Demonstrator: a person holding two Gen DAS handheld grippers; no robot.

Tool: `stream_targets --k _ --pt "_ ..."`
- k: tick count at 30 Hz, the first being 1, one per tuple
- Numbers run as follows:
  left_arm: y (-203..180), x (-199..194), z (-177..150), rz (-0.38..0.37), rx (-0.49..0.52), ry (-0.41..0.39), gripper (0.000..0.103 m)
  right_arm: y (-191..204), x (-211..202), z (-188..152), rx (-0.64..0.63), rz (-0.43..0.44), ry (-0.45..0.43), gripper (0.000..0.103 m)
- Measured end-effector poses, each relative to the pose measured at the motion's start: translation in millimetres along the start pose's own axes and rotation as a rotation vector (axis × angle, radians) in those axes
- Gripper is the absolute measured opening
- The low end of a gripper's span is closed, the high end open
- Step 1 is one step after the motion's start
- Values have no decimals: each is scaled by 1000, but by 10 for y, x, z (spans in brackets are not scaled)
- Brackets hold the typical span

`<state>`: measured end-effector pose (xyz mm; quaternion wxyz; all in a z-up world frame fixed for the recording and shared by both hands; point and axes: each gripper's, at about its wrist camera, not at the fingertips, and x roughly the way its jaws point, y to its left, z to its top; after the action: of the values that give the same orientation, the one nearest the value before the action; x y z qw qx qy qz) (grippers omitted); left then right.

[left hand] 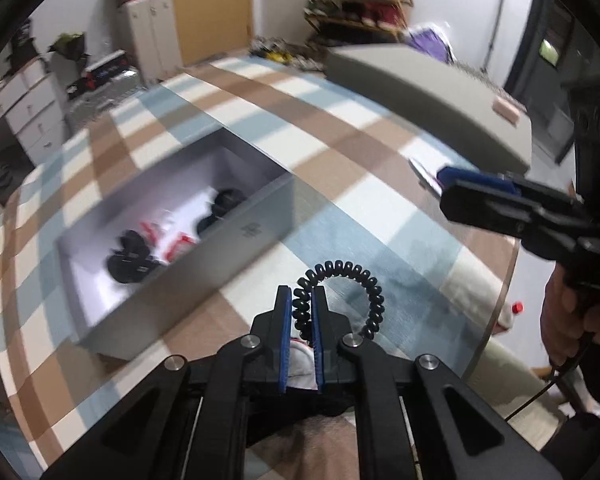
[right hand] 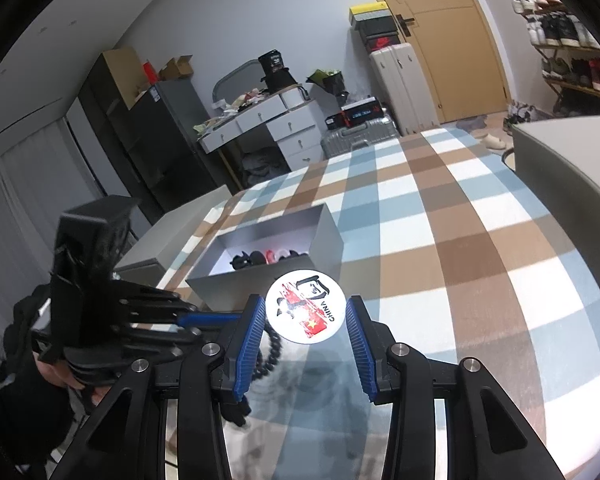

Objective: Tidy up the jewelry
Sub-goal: 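Carry the coiled hair tie and badge into the silver box and open both tools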

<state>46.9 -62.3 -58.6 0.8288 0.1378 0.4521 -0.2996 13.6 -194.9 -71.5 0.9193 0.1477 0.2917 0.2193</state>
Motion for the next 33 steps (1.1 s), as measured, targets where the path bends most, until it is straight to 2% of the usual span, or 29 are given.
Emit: stream_targets --k 9,16,23,28,33 --pt "300 -308 91 39 -93 -135 5 262 196 320 -81 37 -12 41" --pt "605 -414 163 71 -183 -202 5 464 425 567 -117 86 -12 41" --pt "946 -429 150 89 -298 -246 5 637 703 729 -165 113 12 41" --pt "1084 -412 161 79 -332 -271 5 652 917 814 -155 127 40 41" --pt "1179 -294 130 62 -352 -247 5 623 1203 796 -150 118 99 41"
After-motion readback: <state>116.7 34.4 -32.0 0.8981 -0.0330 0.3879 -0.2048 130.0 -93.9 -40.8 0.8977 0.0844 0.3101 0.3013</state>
